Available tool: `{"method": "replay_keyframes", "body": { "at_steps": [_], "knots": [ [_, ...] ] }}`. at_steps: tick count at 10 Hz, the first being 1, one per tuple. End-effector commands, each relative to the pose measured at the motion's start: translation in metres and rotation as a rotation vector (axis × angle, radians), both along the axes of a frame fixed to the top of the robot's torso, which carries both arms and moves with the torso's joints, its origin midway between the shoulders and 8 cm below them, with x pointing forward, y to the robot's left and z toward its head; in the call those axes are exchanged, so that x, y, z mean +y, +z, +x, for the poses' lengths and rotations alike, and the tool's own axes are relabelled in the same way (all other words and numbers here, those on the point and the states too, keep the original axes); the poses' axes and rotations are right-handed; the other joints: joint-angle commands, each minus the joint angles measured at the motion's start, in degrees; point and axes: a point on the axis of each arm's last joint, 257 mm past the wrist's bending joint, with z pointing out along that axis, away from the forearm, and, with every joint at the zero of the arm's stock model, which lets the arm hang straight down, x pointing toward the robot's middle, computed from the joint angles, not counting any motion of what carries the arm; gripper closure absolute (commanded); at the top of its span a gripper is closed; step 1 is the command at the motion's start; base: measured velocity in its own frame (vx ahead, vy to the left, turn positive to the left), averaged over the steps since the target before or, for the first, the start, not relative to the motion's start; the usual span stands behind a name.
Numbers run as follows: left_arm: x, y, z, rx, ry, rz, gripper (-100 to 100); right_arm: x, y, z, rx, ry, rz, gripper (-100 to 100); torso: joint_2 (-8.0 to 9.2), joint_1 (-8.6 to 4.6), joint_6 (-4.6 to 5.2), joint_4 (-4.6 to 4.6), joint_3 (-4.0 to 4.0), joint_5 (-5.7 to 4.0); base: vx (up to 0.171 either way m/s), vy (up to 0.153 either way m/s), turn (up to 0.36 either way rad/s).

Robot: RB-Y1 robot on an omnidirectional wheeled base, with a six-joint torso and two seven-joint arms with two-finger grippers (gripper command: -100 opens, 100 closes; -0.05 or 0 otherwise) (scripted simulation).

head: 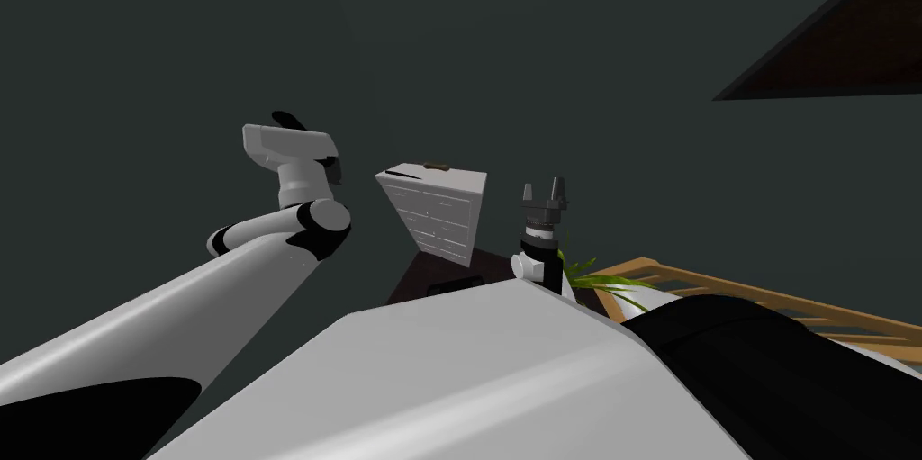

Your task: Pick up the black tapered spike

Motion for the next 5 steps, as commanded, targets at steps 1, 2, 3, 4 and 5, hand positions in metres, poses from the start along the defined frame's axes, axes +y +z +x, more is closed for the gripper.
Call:
{"method": "replay_keyframes", "body": {
  "at_steps": [1, 2, 3, 4, 5],
  "knots": [
    [-0.011, -0.002, -0.002, 0.054, -0.022, -0.032, -100, 0.0, 0.0, 0.0, 0.0, 0.0, 0.0, 0, 0.0, 0.0, 0.0, 0.0, 0.0, 0.0, 0.063, 0.026, -0.188],
    [-0.016, -0.005, -0.005, 0.079, -0.023, -0.051, -100, 0.0, 0.0, 0.0, 0.0, 0.0, 0.0, 0, -0.07, 0.0, 0.04, -0.01, -0.04, -0.01, 0.062, 0.032, -0.092],
    [-0.017, -0.007, -0.006, 0.087, -0.022, -0.056, -100, 0.0, 0.0, 0.0, 0.0, 0.0, 0.0, 0, -0.09, 0.02, -0.01, -0.02, -0.05, 0.0, 0.024, 0.015, 0.001],
    [-0.029, -0.005, -0.008, 0.13, -0.049, -0.081, -100, 0.0, 0.0, 0.0, 0.0, 0.0, 0.0, 0, 0.01, -0.01, -0.02, 0.0, 0.0, 0.01, 0.045, 0.013, -0.186],
    [-0.031, -0.012, -0.012, 0.155, -0.047, -0.095, -100, 0.0, 0.0, 0.0, 0.0, 0.0, 0.0, 0, -0.02, -0.06, 0.05, 0.0, -0.01, -0.02, 0.051, 0.025, -0.115]
  ]
}}
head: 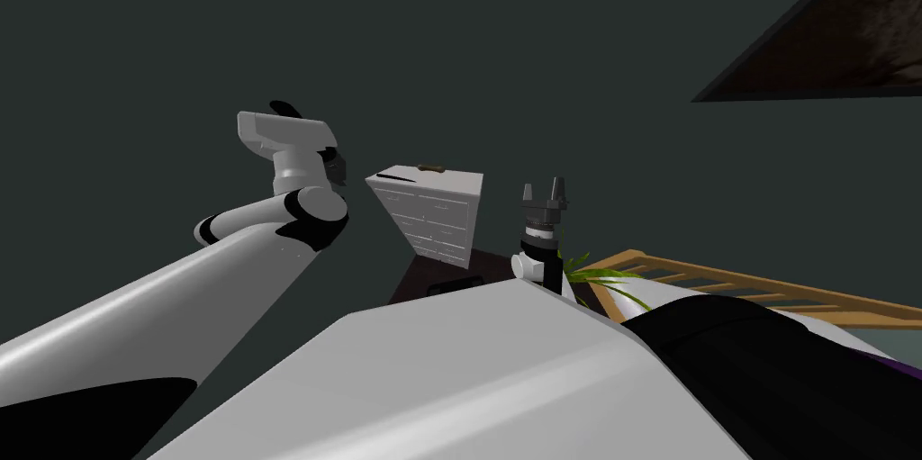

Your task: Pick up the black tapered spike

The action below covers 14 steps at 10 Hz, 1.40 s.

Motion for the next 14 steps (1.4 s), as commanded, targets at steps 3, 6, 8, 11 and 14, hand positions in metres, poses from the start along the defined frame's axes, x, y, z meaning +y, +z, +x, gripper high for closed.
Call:
{"method": "replay_keyframes", "body": {
  "at_steps": [3, 6, 8, 11, 14],
  "knots": [
    [-0.029, -0.01, -0.01, 0.13, -0.07, -0.064, -100, 0.0, 0.0, 0.0, 0.0, 0.0, 0.0, 0, -0.04, 0.04, -0.01, -0.01, -0.03, 0.02, 0.062, 0.038, -0.165],
    [-0.047, -0.02, -0.024, 0.224, -0.102, -0.109, -100, 0.0, 0.0, 0.0, 0.0, 0.0, 0.0, 0, -0.08, 0.09, 0.02, -0.02, -0.05, 0.02, 0.062, 0.049, -0.132],
    [-0.062, -0.024, -0.031, 0.282, -0.14, -0.132, -100, 0.0, 0.0, 0.0, 0.0, 0.0, 0.0, 0, -0.06, 0.07, 0.01, -0.01, -0.03, 0.01, 0.057, 0.041, -0.125],
    [-0.077, -0.03, -0.043, 0.354, -0.176, -0.161, -100, 0.0, 0.0, 0.0, 0.0, 0.0, 0.0, 0, 0.02, 0.0, 0.02, 0.0, 0.01, 0.0, 0.036, 0.032, -0.094],
    [-0.09, -0.035, -0.053, 0.416, -0.212, -0.183, -100, 0.0, 0.0, 0.0, 0.0, 0.0, 0.0, 0, -0.04, 0.1, -0.04, -0.02, -0.03, 0.04, 0.048, 0.044, -0.074]
  ]
}}
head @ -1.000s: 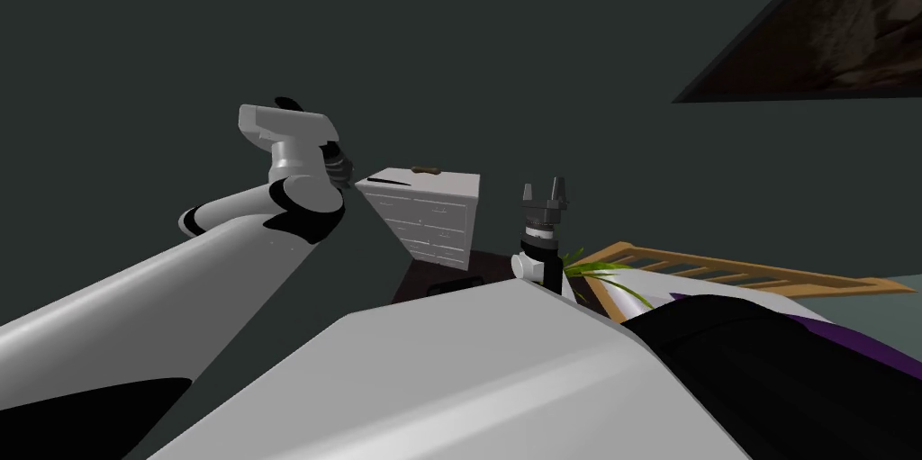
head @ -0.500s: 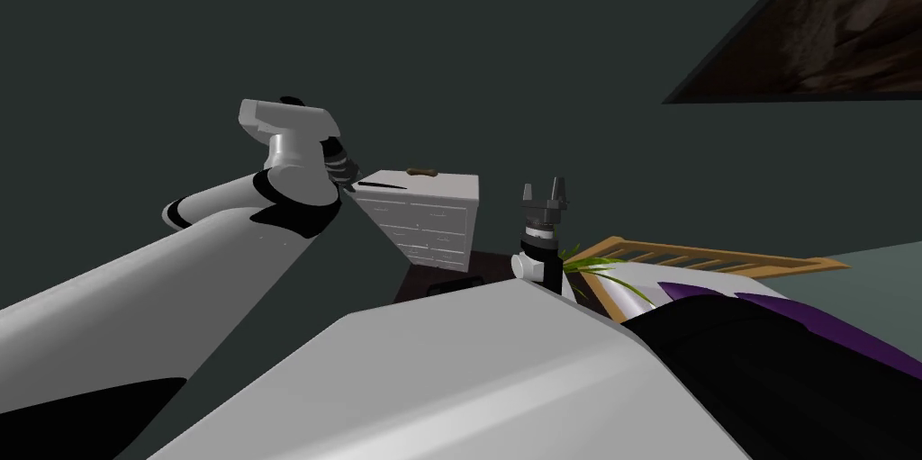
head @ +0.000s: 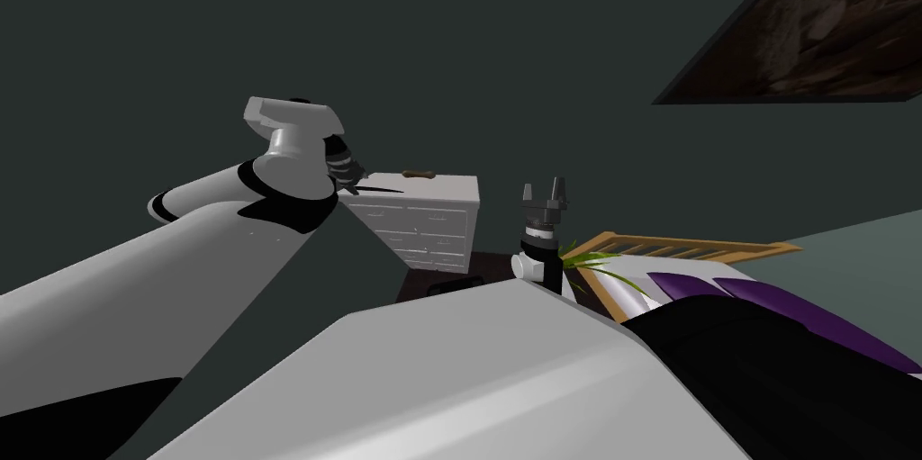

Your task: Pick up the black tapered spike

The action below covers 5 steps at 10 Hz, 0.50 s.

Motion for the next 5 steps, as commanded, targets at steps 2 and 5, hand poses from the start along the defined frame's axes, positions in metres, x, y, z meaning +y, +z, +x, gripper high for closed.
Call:
{"method": "replay_keyframes", "body": {
  "at_steps": [2, 5],
  "knots": [
    [-0.013, -0.005, -0.012, 0.064, -0.037, -0.024, -100, 0.0, 0.0, 0.0, 0.0, 0.0, 0.0, 0, 0.0, -0.02, 0.05, 0.01, 0.01, -0.03, 0.032, 0.032, -0.108],
    [-0.025, -0.009, -0.022, 0.119, -0.069, -0.044, -100, 0.0, 0.0, 0.0, 0.0, 0.0, 0.0, 0, -0.03, 0.06, 0.0, 0.0, -0.02, 0.01, 0.038, 0.039, -0.067]
  ]
}}
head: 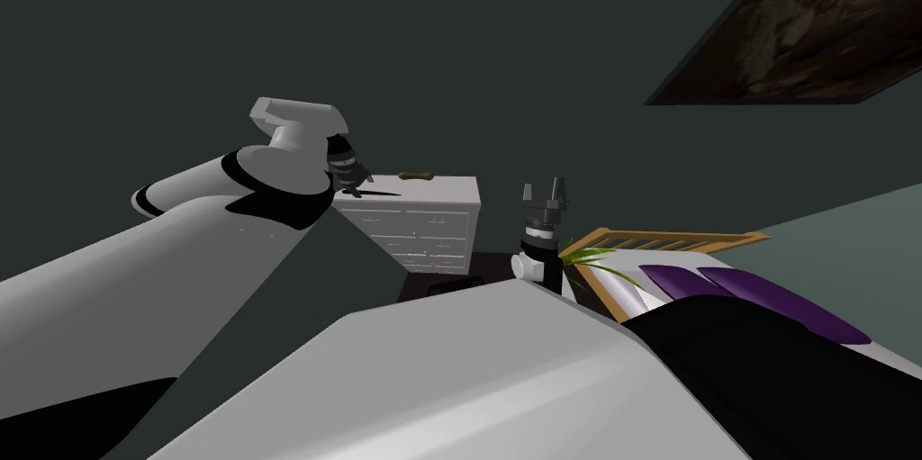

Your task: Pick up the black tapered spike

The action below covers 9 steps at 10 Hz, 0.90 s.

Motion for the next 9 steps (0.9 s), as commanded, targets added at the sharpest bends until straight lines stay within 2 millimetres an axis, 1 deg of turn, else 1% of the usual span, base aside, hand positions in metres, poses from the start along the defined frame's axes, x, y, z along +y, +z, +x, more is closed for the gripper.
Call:
{"method": "replay_keyframes", "body": {
  "at_steps": [1, 3, 4, 6, 7, 9],
  "knots": [
    [0.0, -0.001, -0.003, 0.005, -0.001, -0.002, -100, 0.0, 0.0, 0.0, 0.0, 0.0, 0.0, 0, 0.0, 0.0, 0.0, 0.0, 0.0, 0.0, 0.004, -0.005, 0.017],
    [-0.017, -0.006, -0.019, 0.089, -0.054, -0.032, -100, 0.0, 0.0, 0.0, 0.0, 0.0, 0.0, 0, 0.04, -0.07, 0.04, 0.02, 0.03, -0.04, 0.038, 0.032, -0.134],
    [-0.019, -0.007, -0.023, 0.104, -0.053, -0.037, -100, 0.0, 0.0, 0.0, 0.0, 0.0, 0.0, 0, -0.06, 0.04, 0.04, 0.0, -0.03, -0.02, 0.048, 0.05, -0.063],
    [-0.031, -0.009, -0.039, 0.178, -0.083, -0.063, -100, 0.0, 0.0, 0.0, 0.0, 0.0, 0.0, 0, -0.04, 0.09, 0.01, -0.01, -0.02, 0.01, 0.033, 0.047, -0.081],
    [-0.033, -0.01, -0.043, 0.197, -0.089, -0.069, -100, 0.0, 0.0, 0.0, 0.0, 0.0, 0.0, 0, -0.04, 0.06, 0.02, -0.01, -0.02, 0.01, 0.027, 0.031, -0.039],
    [-0.033, -0.01, -0.043, 0.194, -0.088, -0.069, -100, 0.0, 0.0, 0.0, 0.0, 0.0, 0.0, 0, 0.03, -0.03, 0.0, 0.01, 0.02, -0.01, 0.006, 0.007, 0.0]
  ]
}}
